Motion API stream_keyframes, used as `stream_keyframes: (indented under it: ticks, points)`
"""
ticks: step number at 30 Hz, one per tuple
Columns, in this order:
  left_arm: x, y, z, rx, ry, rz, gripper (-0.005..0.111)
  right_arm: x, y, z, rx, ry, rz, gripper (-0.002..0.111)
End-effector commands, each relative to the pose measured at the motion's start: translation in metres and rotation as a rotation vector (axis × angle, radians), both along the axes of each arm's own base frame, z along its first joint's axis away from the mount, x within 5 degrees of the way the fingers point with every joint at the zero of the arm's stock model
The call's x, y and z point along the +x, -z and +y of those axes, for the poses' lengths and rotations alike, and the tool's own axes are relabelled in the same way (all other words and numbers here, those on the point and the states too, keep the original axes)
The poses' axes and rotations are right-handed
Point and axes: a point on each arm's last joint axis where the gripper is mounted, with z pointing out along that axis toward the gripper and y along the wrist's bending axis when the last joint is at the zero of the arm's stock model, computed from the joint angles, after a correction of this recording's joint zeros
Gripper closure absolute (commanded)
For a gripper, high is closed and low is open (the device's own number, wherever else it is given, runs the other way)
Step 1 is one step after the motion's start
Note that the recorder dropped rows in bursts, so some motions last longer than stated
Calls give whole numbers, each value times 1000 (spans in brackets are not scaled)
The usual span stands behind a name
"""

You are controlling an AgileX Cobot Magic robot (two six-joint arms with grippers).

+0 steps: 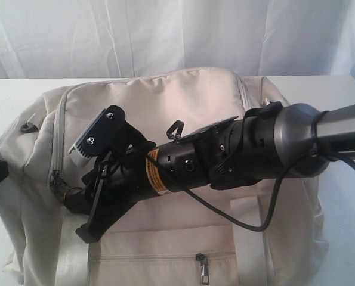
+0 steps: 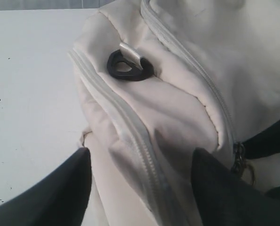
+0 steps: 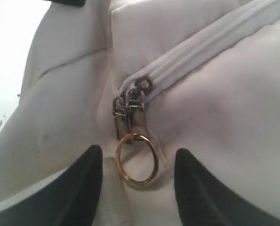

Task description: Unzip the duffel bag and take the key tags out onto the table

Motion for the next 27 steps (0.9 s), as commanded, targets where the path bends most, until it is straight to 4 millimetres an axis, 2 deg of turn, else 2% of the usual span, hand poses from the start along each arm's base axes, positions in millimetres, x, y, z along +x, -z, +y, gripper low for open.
stream_keyframes:
  ticks: [1,6,12,22,24,27]
  points:
    - [-2,3,0,-17,-11,14,43,-4,5,3,-11,-21,6,63]
    - [-3,3,-3,-35,17,21,47,-3,6,3,-21,-11,-1,68]
    - [-4,5,-8,-65,84,52,72,-2,9,3,-29,-7,0,76]
    - [2,13,-8,-67,81,109,99,-1,11,4,-32,-21,-28,76]
    - [3,13,-7,-66,77,108,102,1,11,3,-46,-9,-54,71]
    - [3,14,-6,-58,62,107,102,6,11,0,-80,40,-82,47]
